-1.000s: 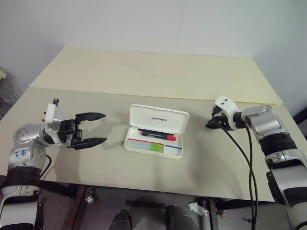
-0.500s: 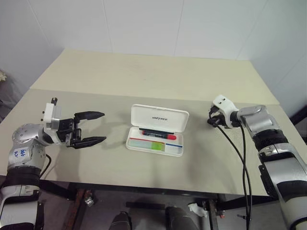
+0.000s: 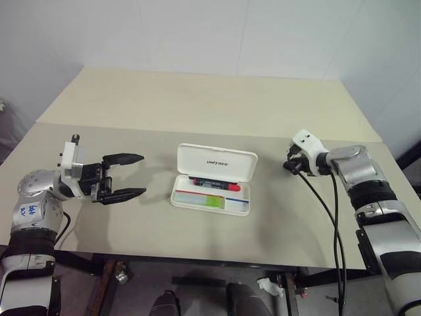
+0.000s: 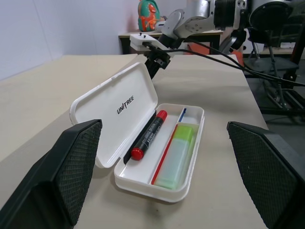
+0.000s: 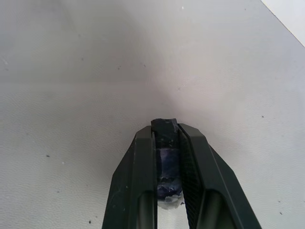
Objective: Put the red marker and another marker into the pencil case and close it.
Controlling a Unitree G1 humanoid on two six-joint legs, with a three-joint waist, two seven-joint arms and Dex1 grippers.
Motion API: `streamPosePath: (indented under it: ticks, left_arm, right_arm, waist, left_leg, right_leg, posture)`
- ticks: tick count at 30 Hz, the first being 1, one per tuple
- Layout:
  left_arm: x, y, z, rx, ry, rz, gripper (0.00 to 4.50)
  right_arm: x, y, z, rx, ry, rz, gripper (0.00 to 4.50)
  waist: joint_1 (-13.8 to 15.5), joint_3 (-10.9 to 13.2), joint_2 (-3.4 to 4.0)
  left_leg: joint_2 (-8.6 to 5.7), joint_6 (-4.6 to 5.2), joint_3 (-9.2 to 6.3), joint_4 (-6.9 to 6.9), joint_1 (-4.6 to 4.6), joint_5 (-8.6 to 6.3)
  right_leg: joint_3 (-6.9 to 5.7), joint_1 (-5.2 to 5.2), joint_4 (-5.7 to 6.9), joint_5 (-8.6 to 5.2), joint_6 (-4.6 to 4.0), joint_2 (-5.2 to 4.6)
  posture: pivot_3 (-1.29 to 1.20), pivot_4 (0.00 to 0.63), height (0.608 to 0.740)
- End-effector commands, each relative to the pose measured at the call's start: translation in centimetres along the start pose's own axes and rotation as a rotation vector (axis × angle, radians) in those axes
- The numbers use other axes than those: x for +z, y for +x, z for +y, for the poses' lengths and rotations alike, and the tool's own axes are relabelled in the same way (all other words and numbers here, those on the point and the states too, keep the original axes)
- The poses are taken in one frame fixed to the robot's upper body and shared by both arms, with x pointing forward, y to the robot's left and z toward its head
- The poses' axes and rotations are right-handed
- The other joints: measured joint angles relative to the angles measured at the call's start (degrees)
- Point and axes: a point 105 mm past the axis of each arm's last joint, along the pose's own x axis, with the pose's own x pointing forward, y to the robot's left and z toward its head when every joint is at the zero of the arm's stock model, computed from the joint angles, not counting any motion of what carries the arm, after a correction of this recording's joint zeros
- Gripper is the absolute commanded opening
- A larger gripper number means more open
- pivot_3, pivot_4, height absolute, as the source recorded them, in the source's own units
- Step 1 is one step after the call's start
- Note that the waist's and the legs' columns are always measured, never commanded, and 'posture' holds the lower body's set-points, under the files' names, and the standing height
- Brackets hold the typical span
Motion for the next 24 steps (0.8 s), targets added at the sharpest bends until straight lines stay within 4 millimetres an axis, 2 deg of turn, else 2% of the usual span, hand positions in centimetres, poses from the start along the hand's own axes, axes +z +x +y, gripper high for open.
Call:
streamPosePath:
  ticks: [1, 5, 13, 17, 24]
  left_arm:
    - [0.9, 0.1, -0.8, -0.113, 0.049, -0.015, 4.50]
    - [0.9, 0.3, -0.8, -0.116, 0.048, -0.019, 4.50]
    - [0.8, 0.4, -0.8, -0.118, 0.046, -0.022, 4.50]
    - [0.8, 0.4, -0.8, -0.118, 0.046, -0.023, 4.50]
    - [0.7, 0.5, -0.8, -0.117, 0.047, -0.026, 4.50]
  right_arm:
    - [2.7, -1.6, -0.4, -0.012, -0.032, -0.096, 0.33]
    - [4.7, -2.4, 0.2, 0.004, -0.072, -0.163, 0.33]
    - [9.3, -4.4, 1.7, 0.015, -0.185, -0.297, 0.33]
    - [11.9, -5.4, 4.1, 0.092, -0.231, -0.390, 0.33]
    - [14.1, -7.0, 9.2, 0.290, -0.269, -0.497, 0.33]
  waist:
    - [-0.17, 0.04, 0.07]
    - [-0.16, 0.09, 0.15]
    - [-0.14, 0.15, 0.25]
    - [-0.13, 0.16, 0.26]
    - [0.13, 0.16, 0.26]
  left_leg:
    - [0.01, -0.01, 0.00, -0.09, -0.09, -0.01]
    - [0.01, -0.05, 0.00, -0.22, -0.32, -0.04]
    - [0.00, -0.09, 0.00, -0.28, -0.30, -0.07]
    - [0.01, -0.09, 0.00, -0.27, -0.31, -0.07]
    - [0.01, -0.09, -0.01, -0.27, -0.31, -0.07]
  right_leg:
    - [0.00, -0.21, 0.11, -0.06, 0.02, 0.01]
    - [-0.02, -0.66, 0.52, -0.37, -0.04, 0.02]
    - [-0.02, -0.66, 0.52, -0.49, -0.05, 0.01]
    - [-0.03, -0.66, 0.53, -0.49, -0.05, 0.01]
    - [-0.04, -0.66, 0.53, -0.50, -0.06, 0.01]
  posture:
    - [0.00, 0.150, 0.740]
    - [0.00, 0.150, 0.740]
    - [0.00, 0.150, 0.740]
    - [0.00, 0.150, 0.740]
    - [0.00, 0.150, 0.740]
